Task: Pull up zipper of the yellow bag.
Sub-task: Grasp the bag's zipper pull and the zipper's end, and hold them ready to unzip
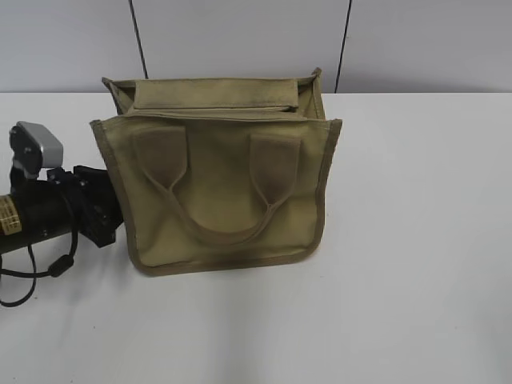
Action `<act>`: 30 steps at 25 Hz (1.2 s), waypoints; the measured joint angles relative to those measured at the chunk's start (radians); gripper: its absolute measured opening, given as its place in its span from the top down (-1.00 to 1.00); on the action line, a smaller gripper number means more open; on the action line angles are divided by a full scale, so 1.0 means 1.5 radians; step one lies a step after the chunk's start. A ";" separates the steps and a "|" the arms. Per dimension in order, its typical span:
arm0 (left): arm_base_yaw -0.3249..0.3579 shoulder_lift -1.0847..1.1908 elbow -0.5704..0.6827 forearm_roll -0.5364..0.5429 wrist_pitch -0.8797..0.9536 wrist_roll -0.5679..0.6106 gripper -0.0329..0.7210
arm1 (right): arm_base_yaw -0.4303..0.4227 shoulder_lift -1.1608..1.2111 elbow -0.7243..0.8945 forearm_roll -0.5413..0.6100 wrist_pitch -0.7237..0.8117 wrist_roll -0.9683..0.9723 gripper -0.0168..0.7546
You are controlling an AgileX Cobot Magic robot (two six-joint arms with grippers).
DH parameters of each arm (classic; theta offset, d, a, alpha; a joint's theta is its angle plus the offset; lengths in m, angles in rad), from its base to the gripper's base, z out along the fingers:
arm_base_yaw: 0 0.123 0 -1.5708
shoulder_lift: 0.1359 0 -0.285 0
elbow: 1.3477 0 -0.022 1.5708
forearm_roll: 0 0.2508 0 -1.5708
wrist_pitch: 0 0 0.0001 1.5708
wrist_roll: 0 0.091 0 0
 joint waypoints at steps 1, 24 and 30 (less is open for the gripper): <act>0.000 0.009 -0.013 0.013 0.000 -0.007 0.00 | 0.000 0.000 0.000 0.000 0.000 0.000 -0.56; 0.000 0.100 -0.105 0.043 -0.004 -0.058 0.95 | 0.000 0.000 0.000 0.000 0.000 0.000 -0.56; 0.000 0.084 -0.105 0.049 -0.004 -0.060 0.95 | 0.000 0.000 0.000 0.000 0.000 0.000 -0.56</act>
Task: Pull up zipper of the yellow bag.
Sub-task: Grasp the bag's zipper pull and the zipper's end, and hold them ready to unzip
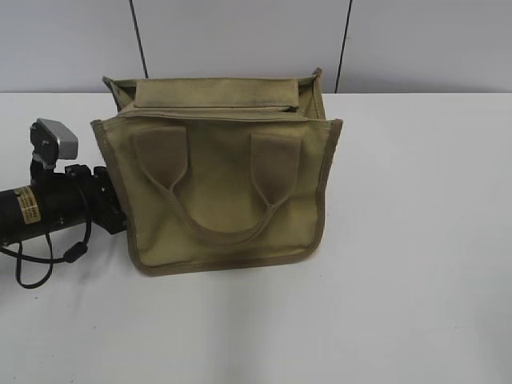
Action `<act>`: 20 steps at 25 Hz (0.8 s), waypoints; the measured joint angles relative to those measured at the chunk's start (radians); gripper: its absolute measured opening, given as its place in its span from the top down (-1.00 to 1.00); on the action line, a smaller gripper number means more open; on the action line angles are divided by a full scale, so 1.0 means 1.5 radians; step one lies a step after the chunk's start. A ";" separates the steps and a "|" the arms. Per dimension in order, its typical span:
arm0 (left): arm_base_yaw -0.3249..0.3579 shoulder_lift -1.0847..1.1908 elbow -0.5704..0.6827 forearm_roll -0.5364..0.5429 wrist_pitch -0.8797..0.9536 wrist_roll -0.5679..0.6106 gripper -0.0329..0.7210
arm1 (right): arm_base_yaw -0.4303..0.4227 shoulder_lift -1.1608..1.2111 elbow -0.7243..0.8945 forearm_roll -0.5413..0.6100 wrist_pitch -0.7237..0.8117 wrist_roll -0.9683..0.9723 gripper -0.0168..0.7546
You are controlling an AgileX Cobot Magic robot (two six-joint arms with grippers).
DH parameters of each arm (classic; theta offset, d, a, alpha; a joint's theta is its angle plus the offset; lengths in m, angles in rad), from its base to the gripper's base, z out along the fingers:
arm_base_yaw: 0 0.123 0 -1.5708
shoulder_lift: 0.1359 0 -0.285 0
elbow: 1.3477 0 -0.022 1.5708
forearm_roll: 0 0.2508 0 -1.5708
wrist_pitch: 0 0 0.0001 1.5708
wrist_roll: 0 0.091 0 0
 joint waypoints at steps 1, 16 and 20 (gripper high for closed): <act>0.000 0.000 0.000 0.001 0.000 -0.002 0.95 | 0.000 0.000 0.000 0.000 0.000 0.000 -0.56; 0.000 -0.142 0.031 -0.015 0.137 -0.042 0.95 | 0.000 0.000 0.000 0.000 0.000 0.000 -0.56; 0.000 -0.136 0.031 -0.002 0.148 -0.044 0.84 | 0.000 0.000 0.000 0.000 0.000 0.000 -0.56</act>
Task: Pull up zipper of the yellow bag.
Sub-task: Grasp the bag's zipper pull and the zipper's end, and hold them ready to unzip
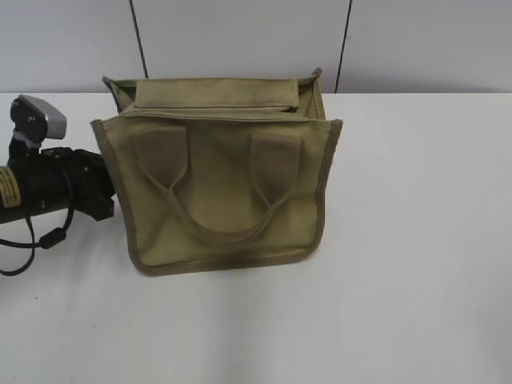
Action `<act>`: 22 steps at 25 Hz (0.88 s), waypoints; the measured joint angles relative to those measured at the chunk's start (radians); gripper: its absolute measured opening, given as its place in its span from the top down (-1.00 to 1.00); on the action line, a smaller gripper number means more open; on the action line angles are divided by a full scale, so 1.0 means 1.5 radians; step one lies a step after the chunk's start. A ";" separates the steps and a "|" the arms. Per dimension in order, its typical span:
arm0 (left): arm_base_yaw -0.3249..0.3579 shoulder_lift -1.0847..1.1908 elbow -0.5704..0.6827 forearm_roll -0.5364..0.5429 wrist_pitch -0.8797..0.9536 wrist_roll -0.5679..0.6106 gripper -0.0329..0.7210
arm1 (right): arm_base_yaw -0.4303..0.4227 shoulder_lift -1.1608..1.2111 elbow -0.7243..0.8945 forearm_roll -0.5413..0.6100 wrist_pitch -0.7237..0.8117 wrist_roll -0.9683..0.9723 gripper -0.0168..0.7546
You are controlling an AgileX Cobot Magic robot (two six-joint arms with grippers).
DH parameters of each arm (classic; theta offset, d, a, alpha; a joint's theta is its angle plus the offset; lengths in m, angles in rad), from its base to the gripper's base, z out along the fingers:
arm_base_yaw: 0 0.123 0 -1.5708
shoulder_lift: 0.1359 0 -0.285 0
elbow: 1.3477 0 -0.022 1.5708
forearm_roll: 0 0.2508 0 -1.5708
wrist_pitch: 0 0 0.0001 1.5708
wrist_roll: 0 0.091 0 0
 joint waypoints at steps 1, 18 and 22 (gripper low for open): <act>0.000 0.005 0.000 0.002 -0.008 0.000 0.75 | 0.000 0.000 0.000 0.000 0.000 0.000 -0.56; -0.004 0.102 -0.025 0.000 -0.144 0.047 0.03 | 0.000 0.000 0.000 0.000 0.000 0.000 -0.56; -0.011 0.116 -0.039 -0.004 -0.144 0.047 0.06 | 0.000 0.000 0.000 0.000 0.000 0.000 -0.56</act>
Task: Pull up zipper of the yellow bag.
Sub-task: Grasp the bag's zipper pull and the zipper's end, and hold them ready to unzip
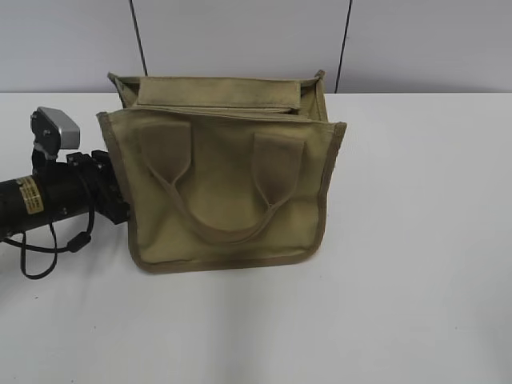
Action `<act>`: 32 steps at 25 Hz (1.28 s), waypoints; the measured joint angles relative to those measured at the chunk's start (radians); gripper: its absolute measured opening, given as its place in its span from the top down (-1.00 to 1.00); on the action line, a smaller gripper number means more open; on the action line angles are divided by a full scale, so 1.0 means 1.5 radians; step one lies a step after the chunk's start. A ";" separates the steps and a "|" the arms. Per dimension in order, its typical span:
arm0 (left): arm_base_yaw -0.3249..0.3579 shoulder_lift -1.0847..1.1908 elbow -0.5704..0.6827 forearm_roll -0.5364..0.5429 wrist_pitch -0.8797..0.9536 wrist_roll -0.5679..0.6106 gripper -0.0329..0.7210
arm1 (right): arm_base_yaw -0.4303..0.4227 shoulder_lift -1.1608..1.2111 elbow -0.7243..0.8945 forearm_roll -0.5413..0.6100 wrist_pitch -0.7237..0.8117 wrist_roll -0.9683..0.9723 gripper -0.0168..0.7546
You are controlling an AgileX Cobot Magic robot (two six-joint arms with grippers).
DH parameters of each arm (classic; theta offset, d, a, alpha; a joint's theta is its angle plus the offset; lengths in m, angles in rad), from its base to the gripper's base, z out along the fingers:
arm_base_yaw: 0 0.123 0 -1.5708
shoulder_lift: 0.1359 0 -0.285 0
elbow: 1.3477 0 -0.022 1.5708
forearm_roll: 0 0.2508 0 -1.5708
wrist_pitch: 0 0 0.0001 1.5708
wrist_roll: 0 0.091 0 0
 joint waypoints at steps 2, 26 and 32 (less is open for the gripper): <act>-0.002 0.000 -0.001 -0.013 -0.001 0.000 0.17 | 0.000 0.000 0.000 0.000 0.000 0.000 -0.56; -0.003 -0.329 0.039 0.077 0.390 -0.149 0.89 | 0.000 0.000 0.000 0.000 0.000 0.000 -0.56; -0.003 -0.433 0.023 0.249 0.452 -0.289 0.89 | 0.000 0.000 0.000 0.000 0.000 0.000 -0.56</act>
